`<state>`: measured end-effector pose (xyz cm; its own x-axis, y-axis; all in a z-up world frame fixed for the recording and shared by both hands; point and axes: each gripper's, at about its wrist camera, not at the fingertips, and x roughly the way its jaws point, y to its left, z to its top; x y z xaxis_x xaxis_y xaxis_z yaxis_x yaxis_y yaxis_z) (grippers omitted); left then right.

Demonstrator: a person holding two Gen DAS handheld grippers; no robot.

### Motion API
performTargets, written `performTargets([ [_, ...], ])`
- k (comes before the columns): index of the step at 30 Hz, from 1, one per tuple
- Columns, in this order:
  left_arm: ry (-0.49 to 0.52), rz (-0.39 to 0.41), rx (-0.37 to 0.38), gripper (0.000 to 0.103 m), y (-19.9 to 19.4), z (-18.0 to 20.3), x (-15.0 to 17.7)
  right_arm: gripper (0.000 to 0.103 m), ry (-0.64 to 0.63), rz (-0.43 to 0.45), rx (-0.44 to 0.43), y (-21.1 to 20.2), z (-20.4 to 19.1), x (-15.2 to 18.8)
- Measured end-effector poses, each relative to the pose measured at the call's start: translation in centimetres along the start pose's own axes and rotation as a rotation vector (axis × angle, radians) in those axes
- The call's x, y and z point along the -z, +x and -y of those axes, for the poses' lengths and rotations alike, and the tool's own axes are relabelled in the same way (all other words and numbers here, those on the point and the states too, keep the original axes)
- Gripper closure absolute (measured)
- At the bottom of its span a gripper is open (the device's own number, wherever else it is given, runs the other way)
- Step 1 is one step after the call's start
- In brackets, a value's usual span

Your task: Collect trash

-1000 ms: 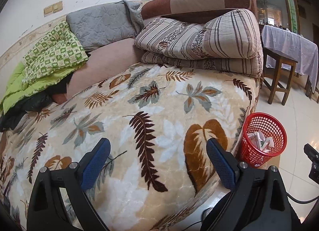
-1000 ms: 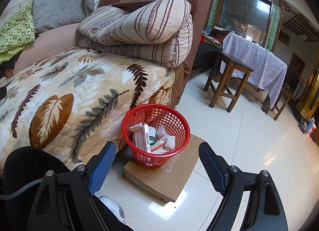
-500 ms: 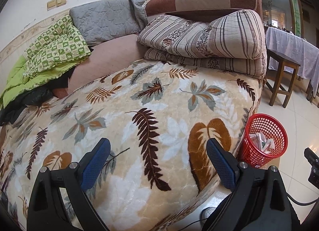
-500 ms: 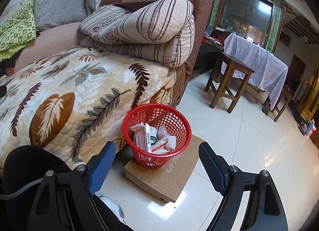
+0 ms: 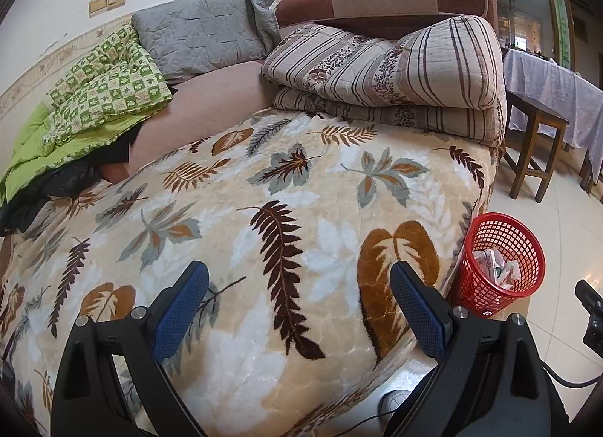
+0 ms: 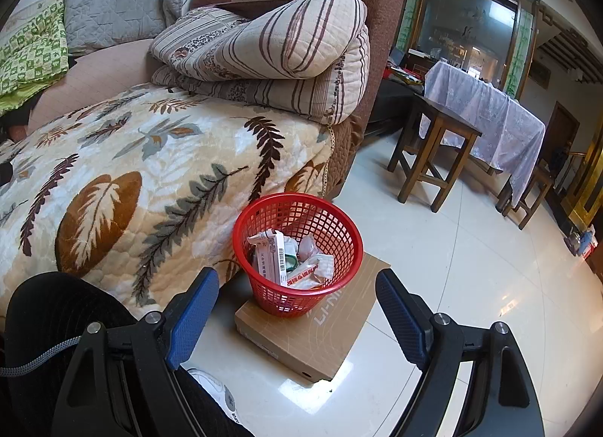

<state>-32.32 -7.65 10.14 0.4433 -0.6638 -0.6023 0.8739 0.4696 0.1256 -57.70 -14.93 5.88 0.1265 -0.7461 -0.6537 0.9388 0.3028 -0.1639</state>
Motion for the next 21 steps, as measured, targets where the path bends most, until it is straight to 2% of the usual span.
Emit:
performTargets([
  [15, -0.006, -0.008, 0.005, 0.007, 0.2, -0.3, 0.2, 0.015, -0.004, -0.009, -0.005, 0.6, -0.1, 0.1],
  [18, -0.029, -0.017, -0.006, 0.007, 0.6, -1.3, 0.4, 0.015, 0.000, -0.003, -0.006, 1.1, 0.2, -1.2],
  [21, -0.088, -0.036, -0.043, 0.007, 1.2, -4.0, -0.1, 0.015, -0.031, 0.032, 0.001, 2.1, -0.1, -4.0],
])
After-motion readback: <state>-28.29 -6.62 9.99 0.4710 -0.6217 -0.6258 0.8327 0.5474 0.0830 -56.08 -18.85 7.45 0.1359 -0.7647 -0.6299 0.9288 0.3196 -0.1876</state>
